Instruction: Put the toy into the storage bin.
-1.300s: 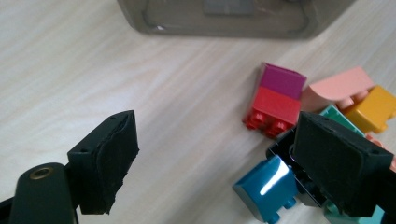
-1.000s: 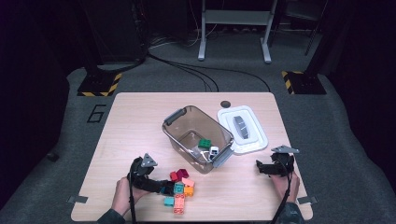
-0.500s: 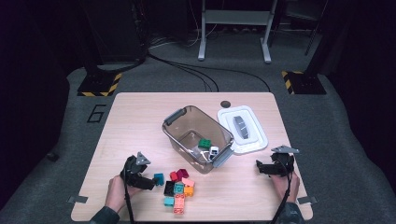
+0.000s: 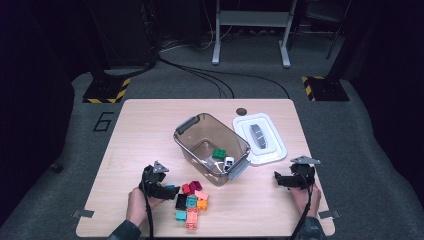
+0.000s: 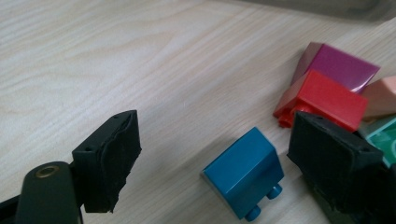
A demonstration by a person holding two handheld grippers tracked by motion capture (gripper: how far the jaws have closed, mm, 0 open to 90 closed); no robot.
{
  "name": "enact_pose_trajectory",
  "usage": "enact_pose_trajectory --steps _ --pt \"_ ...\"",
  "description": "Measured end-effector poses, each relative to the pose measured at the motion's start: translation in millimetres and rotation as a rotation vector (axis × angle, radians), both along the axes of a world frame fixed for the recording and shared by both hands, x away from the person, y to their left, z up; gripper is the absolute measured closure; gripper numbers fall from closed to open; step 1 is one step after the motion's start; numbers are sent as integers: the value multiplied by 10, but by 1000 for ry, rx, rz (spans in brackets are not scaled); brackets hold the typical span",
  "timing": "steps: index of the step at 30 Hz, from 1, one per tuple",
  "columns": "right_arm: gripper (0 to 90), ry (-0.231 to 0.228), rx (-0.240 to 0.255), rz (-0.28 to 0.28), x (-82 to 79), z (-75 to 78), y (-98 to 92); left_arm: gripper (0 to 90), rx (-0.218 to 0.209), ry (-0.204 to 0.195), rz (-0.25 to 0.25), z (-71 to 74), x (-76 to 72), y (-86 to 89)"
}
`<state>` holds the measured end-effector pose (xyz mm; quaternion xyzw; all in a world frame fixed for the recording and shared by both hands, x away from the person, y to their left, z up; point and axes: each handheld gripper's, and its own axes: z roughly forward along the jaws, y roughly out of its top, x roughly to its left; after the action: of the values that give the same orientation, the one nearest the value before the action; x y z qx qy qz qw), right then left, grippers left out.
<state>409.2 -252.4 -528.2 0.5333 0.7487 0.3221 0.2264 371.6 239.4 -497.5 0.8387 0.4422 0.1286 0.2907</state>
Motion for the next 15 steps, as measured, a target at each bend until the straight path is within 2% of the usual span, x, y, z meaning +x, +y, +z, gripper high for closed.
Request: enact_pose_trajectory --steps 4,15 --pt "39 0 0 0 0 0 0 172 -3 -10 11 -16 -15 58" --pt "39 0 0 -1 -1 0 1 171 -2 0 28 -52 -58 231"
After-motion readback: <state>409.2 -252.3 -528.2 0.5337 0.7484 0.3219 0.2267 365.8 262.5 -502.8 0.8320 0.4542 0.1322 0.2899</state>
